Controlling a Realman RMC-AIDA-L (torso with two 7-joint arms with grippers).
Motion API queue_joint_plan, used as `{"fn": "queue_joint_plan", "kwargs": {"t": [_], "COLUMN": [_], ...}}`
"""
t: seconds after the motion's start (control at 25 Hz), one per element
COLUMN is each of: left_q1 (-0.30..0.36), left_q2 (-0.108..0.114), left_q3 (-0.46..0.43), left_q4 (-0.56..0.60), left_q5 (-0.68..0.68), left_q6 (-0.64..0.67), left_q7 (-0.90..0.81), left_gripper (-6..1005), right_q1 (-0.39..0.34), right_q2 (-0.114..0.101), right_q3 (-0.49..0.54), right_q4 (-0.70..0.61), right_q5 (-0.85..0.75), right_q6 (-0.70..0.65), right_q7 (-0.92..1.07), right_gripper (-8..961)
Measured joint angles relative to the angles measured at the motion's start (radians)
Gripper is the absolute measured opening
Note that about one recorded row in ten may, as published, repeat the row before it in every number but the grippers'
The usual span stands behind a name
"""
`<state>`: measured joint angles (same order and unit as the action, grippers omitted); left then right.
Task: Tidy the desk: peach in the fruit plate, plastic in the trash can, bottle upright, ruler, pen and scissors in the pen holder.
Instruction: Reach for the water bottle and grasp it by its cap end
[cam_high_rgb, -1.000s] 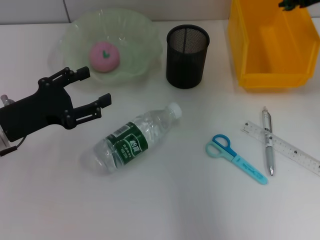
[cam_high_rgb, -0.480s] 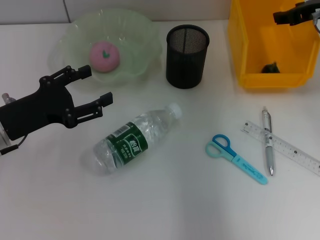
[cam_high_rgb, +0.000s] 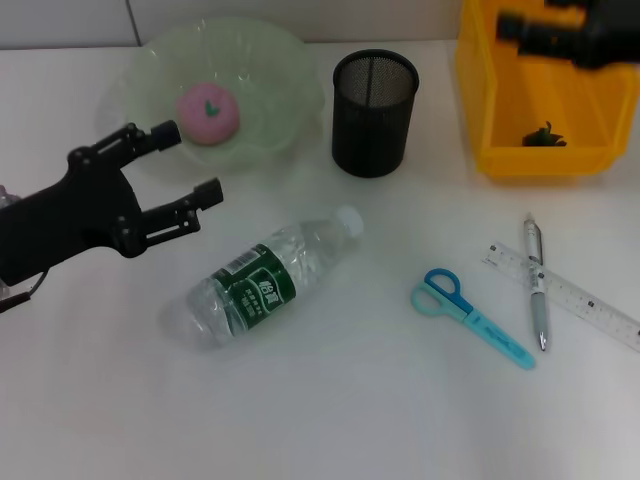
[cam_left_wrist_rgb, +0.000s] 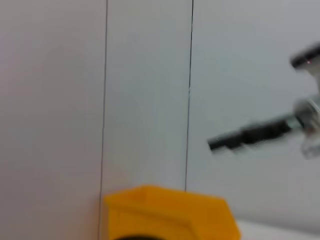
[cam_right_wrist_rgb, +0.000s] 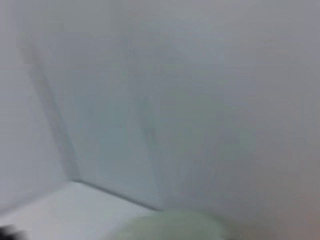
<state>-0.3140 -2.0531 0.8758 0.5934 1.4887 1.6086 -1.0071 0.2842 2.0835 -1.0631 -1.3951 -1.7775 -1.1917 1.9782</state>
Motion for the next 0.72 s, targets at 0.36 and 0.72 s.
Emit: {"fn": "queue_joint_plan", "kwargs": {"t": [0.36, 0.72], "left_q1": [0.001, 0.043], "left_q2": [-0.018, -0.017], "left_q3": [0.035, 0.467], "left_q4": [0.205, 0.717], "left_q5": [0.007, 0.254], "left_q6": [0.080, -0.332], "left_q7": [-0.297, -0.954], "left_gripper": [771, 766], "right_q1": [-0.165, -0.154], "right_q2": [-0.004, -0.006], "right_q3": [0.021, 0.152], "right_q4": [0.313, 0.509], "right_q5": [0.204, 0.064], "right_q6": [-0.308, -0.358], "right_q7": [-0.522, -0.663], "right_gripper": [847, 846]}}
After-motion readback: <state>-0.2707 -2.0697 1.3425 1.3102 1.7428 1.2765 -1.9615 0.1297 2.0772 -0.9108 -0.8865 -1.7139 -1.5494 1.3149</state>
